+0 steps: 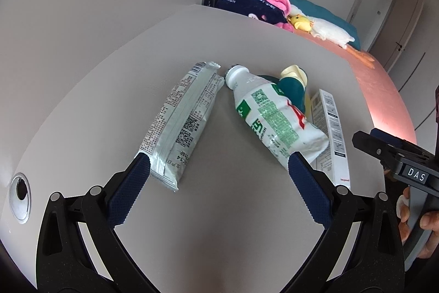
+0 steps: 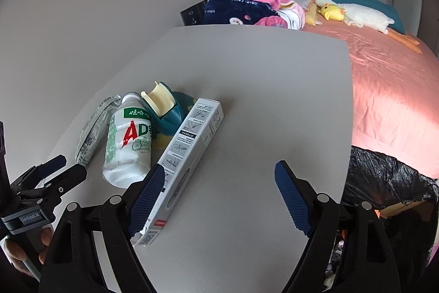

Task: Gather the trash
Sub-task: 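Grasp the silver snack bag with the left gripper while the right gripper grasps the white box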

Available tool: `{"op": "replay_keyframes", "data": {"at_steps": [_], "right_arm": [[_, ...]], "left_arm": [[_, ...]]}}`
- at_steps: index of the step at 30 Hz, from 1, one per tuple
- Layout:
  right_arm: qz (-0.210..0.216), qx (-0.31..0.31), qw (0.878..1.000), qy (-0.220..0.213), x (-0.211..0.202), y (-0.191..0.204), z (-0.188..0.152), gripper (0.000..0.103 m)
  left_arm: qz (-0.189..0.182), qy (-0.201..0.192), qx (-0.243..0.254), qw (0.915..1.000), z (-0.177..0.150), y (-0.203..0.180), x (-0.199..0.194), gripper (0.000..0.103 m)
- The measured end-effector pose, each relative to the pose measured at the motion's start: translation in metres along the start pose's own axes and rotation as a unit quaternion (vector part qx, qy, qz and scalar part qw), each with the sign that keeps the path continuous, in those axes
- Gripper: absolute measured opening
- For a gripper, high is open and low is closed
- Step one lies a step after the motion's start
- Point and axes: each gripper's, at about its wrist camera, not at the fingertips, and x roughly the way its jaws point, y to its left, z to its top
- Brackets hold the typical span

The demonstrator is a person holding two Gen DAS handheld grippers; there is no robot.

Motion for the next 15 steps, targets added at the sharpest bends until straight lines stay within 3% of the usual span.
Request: {"op": "replay_keyframes", "data": {"at_steps": [7,15], "right_arm": [[-0.009,-0.013,1.0,0.013,0.021,0.014,0.009,0.082],[-0.021,-0.021,0.999,0.029,0.04,0.023,0.014,0.075]], "left_arm": [[0.017,0.006,-0.002,0.9998,0.013,0.014,0.017,0.097],[0.047,0.012,0.016,0.9987,0.027,0.018,0.032,0.097]]}}
